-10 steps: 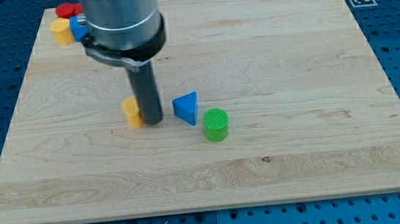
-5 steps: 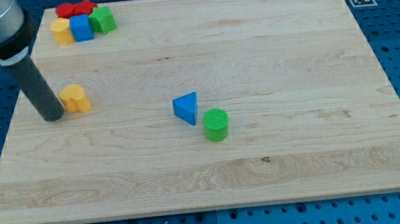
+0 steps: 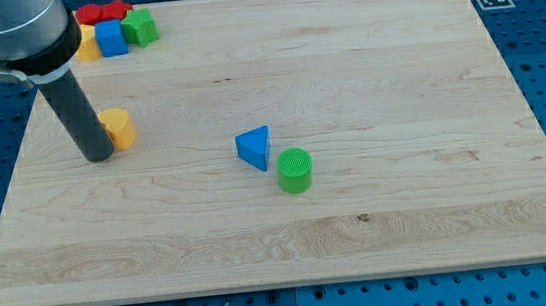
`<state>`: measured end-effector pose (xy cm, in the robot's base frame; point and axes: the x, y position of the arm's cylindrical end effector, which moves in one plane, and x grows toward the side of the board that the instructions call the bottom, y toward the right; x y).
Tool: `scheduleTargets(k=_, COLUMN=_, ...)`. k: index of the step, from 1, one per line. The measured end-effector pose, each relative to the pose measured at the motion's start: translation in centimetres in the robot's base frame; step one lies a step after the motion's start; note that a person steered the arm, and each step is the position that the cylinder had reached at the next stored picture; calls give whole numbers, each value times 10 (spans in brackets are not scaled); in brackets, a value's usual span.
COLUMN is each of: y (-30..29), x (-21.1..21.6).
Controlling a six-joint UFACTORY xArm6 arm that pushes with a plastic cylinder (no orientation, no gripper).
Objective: Move the yellow heart towards the bottom of the cube
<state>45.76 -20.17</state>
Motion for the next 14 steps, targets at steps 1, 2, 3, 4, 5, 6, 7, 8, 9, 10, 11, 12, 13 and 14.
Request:
scheduleTargets(k=1, y=4, x=-8)
scheduleTargets(k=2, y=21, x=-17)
scheduleTargets(k=3, y=39, x=-30)
scheduleTargets(k=4, y=53, x=-50)
scheduleTargets(k=5, y=73, x=-74)
scheduleTargets(k=6, y=89, x=-101)
scheduleTargets(k=7, y=92, x=-127)
scheduleTargets(k=8, y=92, x=-146)
scheduleTargets(k=9, y=92, x=-149)
scheduleTargets(k=10, y=114, x=-137)
scheduleTargets(k=11, y=111, x=-112)
scheduleTargets(k=12, y=108, x=-109)
scheduleTargets(k=13, y=101, x=-112)
scheduleTargets(k=14, y=83, x=-124)
